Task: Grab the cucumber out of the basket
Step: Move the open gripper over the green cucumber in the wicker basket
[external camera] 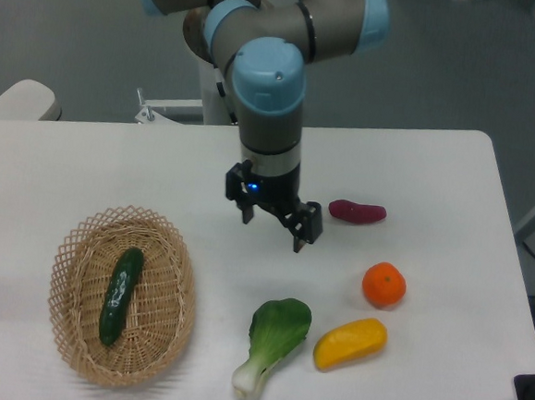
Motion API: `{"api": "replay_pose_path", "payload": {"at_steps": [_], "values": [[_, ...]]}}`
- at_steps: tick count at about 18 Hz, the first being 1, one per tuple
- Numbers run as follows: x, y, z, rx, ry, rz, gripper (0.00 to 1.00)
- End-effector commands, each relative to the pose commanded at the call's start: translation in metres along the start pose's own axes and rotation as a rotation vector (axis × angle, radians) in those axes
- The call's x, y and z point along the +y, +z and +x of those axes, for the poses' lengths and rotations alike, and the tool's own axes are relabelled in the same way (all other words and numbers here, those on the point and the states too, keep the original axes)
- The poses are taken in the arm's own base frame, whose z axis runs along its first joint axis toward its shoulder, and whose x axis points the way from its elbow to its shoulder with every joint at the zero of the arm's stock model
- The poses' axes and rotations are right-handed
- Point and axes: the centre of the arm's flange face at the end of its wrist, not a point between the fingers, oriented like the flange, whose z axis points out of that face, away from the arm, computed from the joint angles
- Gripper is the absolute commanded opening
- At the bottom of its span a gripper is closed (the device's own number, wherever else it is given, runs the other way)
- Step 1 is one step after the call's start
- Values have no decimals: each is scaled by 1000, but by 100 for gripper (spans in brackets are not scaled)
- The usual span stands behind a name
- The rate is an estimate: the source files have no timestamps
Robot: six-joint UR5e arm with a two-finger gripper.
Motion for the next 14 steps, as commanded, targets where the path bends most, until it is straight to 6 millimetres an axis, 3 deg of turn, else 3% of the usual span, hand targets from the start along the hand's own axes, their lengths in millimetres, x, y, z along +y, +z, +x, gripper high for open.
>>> {"api": "replay_pose_path", "payload": {"at_steps": [4,6,10,14], "values": [[-15,0,22,69,-105,52,100],[-27,8,34,102,-176,55,100],[-62,28,77,99,-200,74,100],[-78,54,109,88,-213,59,100]]}}
